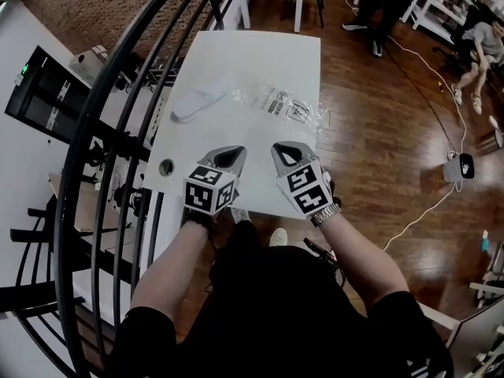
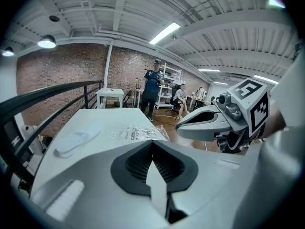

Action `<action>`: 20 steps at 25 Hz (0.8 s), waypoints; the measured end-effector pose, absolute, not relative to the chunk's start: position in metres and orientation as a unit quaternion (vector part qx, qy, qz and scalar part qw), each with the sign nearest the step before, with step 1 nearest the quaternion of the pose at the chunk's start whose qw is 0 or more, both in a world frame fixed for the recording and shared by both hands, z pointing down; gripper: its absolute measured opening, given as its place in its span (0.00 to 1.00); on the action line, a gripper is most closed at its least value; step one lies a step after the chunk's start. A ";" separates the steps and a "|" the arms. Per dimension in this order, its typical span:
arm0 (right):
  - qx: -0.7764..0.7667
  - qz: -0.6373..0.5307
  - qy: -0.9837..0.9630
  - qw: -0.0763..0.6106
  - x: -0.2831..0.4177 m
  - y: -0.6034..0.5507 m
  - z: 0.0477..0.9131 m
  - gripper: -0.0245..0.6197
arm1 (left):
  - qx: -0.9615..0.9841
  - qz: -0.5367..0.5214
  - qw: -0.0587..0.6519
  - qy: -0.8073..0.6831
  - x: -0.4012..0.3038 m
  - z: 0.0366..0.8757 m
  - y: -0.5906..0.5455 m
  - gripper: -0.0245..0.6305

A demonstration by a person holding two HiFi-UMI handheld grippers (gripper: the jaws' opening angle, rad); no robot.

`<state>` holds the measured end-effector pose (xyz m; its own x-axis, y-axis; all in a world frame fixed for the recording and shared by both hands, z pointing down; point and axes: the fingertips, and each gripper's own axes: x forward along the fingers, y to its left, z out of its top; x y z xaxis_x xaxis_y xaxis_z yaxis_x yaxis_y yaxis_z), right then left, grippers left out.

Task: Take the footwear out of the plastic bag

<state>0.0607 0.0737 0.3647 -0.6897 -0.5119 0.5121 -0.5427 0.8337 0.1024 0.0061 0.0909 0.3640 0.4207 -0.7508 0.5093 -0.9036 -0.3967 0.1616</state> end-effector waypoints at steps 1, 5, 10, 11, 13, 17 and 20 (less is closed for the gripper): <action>0.286 0.025 -0.920 0.268 0.060 0.077 0.363 0.03 | 0.817 0.182 0.206 -0.506 0.009 0.362 0.093 0.06; 0.285 0.015 -0.922 0.261 0.058 0.086 0.357 0.03 | 0.824 0.189 0.183 -0.502 0.019 0.354 0.099 0.06; 0.280 0.002 -0.927 0.251 0.055 0.095 0.348 0.03 | 0.829 0.189 0.164 -0.501 0.028 0.345 0.106 0.06; 0.278 0.000 -0.928 0.249 0.054 0.097 0.347 0.03 | 0.829 0.189 0.161 -0.502 0.028 0.344 0.107 0.06; 0.274 -0.003 -0.930 0.246 0.051 0.099 0.344 0.03 | 0.828 0.189 0.157 -0.504 0.029 0.342 0.108 0.06; 0.266 -0.008 -0.933 0.244 0.047 0.104 0.341 0.03 | 0.826 0.189 0.151 -0.509 0.030 0.338 0.112 0.06; 0.262 -0.014 -0.934 0.241 0.045 0.106 0.338 0.03 | 0.824 0.191 0.148 -0.512 0.029 0.336 0.113 0.06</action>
